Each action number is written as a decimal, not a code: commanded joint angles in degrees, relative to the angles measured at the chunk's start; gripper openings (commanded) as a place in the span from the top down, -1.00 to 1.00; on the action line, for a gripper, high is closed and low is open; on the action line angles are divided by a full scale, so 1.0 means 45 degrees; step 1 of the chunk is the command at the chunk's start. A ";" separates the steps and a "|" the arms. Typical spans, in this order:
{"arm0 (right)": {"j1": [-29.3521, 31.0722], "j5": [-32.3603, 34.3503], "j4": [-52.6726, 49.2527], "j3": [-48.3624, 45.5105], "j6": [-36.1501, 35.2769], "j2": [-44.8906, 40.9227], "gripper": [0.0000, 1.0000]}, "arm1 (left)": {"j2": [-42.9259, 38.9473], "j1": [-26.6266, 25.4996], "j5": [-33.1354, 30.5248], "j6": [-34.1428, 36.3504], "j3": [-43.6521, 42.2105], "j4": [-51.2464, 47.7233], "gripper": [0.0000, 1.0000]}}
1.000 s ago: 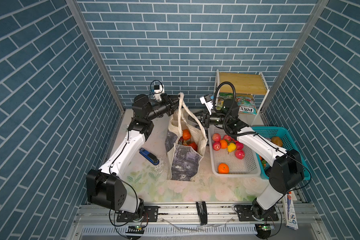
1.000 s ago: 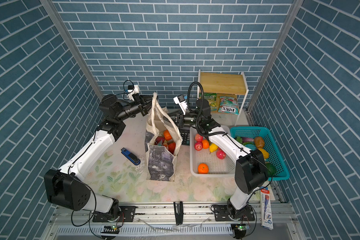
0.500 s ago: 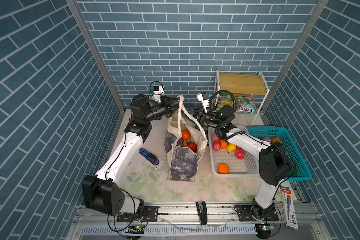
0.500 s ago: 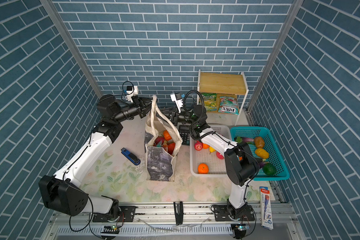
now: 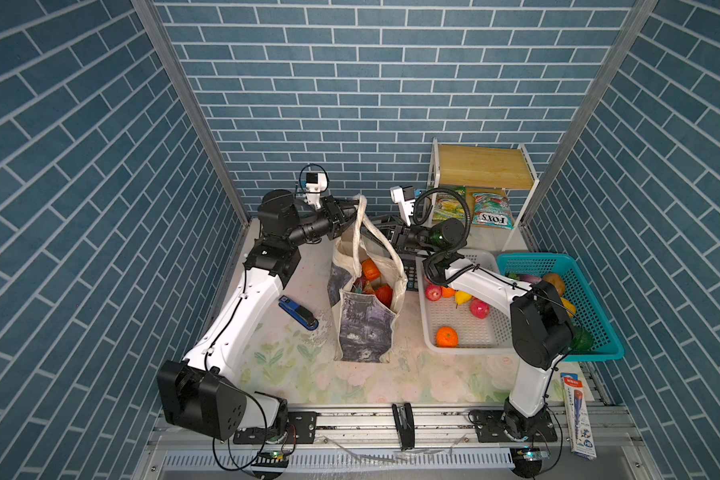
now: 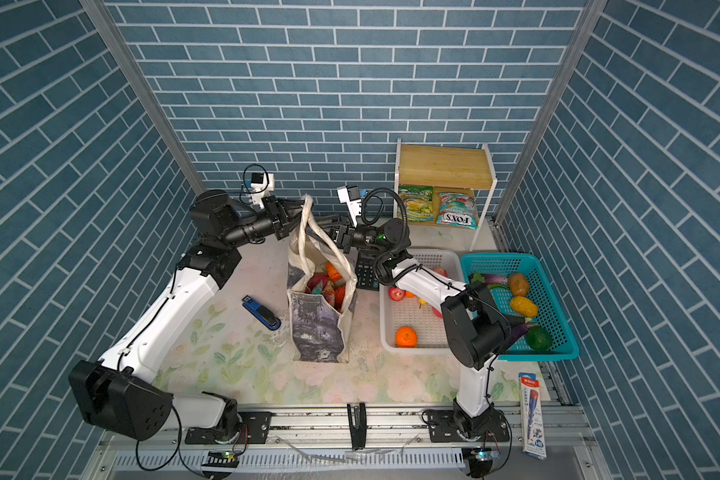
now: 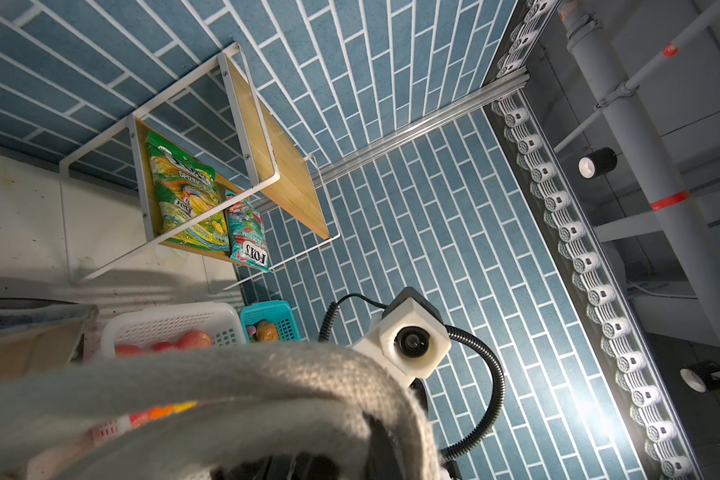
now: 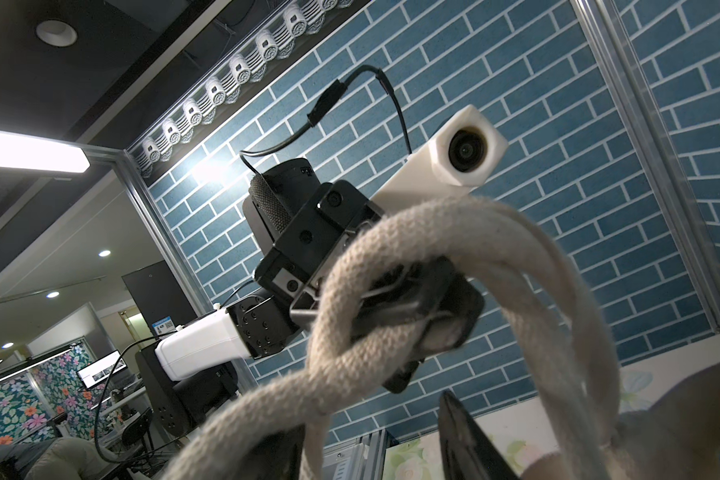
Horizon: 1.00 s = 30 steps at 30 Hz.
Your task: Place the food into the grocery bag and tie it
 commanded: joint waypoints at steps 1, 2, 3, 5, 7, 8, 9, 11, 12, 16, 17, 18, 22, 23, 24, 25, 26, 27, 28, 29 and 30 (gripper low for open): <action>0.0257 0.0299 0.1407 0.0475 0.0660 -0.0038 -0.14 | -0.0137 0.0033 0.0015 0.1201 0.0245 -0.0813 1.00; 0.0311 0.0299 0.1416 0.0531 0.0656 -0.0033 -0.16 | -0.0158 0.0033 -0.0025 0.1382 0.0240 -0.0972 1.00; 0.0350 0.0325 0.1382 0.0563 0.0643 -0.0014 -0.21 | -0.0160 0.0033 -0.0059 0.1528 0.0236 -0.1111 1.00; 0.0392 0.0430 0.1369 0.0585 0.0643 -0.0014 -0.28 | -0.0159 0.0033 -0.0141 0.1738 0.0215 -0.1329 1.00; 0.0420 0.0511 0.1333 0.0595 0.0633 0.0006 -0.32 | -0.0173 0.0033 -0.0236 0.1984 0.0189 -0.1564 1.00; 0.0431 0.0580 0.1219 0.0595 0.0603 -0.0013 -0.34 | -0.0206 0.0033 -0.0275 0.2084 0.0189 -0.1696 1.00; 0.0434 0.0620 0.1141 0.0613 0.0564 -0.0023 -0.36 | -0.0197 0.0033 -0.0331 0.2219 0.0194 -0.1796 1.00; 0.0452 0.0714 0.0781 0.0594 0.0340 -0.0079 -0.39 | -0.0207 0.0033 -0.0423 0.2425 0.0187 -0.1983 1.00; 0.0465 0.0744 0.0400 0.0601 0.0080 -0.0154 -0.39 | -0.0235 0.0033 -0.0504 0.2547 0.0184 -0.2108 1.00; 0.0511 0.0958 -0.1281 0.0463 -0.1168 -0.0547 -0.40 | -0.0291 0.0033 -0.0672 0.2995 0.0261 -0.2615 1.00; 0.0531 0.1012 -0.1537 0.0465 -0.1323 -0.0608 -0.39 | -0.0305 0.0033 -0.0709 0.3130 0.0273 -0.2749 1.00; 0.0526 0.1064 -0.1659 0.0466 -0.1404 -0.0636 -0.40 | -0.0330 0.0033 -0.0746 0.3223 0.0282 -0.2841 1.00; 0.0548 0.1251 -0.1869 0.0487 -0.1493 -0.0716 -0.44 | -0.0372 0.0033 -0.0881 0.3561 0.0256 -0.3157 1.00; 0.0558 0.1256 -0.1795 0.0521 -0.1459 -0.0735 -0.46 | -0.0374 0.0033 -0.0884 0.3642 0.0225 -0.3186 1.00; 0.0567 0.1256 -0.1717 0.0527 -0.1412 -0.0746 -0.48 | -0.0385 0.0033 -0.0937 0.3753 0.0216 -0.3276 1.00; 0.0567 0.1256 -0.1657 0.0543 -0.1390 -0.0773 -0.49 | -0.0359 0.0033 -0.0979 0.3872 0.0201 -0.3359 1.00; 0.0578 0.1256 -0.1652 0.0575 -0.1402 -0.0809 -0.50 | -0.0377 0.0033 -0.1037 0.3975 0.0175 -0.3427 1.00; 0.0571 0.1271 -0.1659 0.0603 -0.1389 -0.0843 -0.52 | -0.0393 0.0033 -0.1107 0.4100 0.0157 -0.3510 1.00; 0.0580 0.1304 -0.1618 0.0623 -0.1393 -0.0872 -0.54 | -0.0422 0.0033 -0.1229 0.4268 0.0124 -0.3647 1.00; 0.0590 0.1333 -0.1611 0.0657 -0.1391 -0.0892 -0.55 | -0.0460 0.0033 -0.1356 0.4441 0.0089 -0.3751 1.00; 0.0591 0.1353 -0.1597 0.0688 -0.1394 -0.0892 -0.55 | -0.0488 0.0033 -0.1470 0.4569 0.0045 -0.3836 1.00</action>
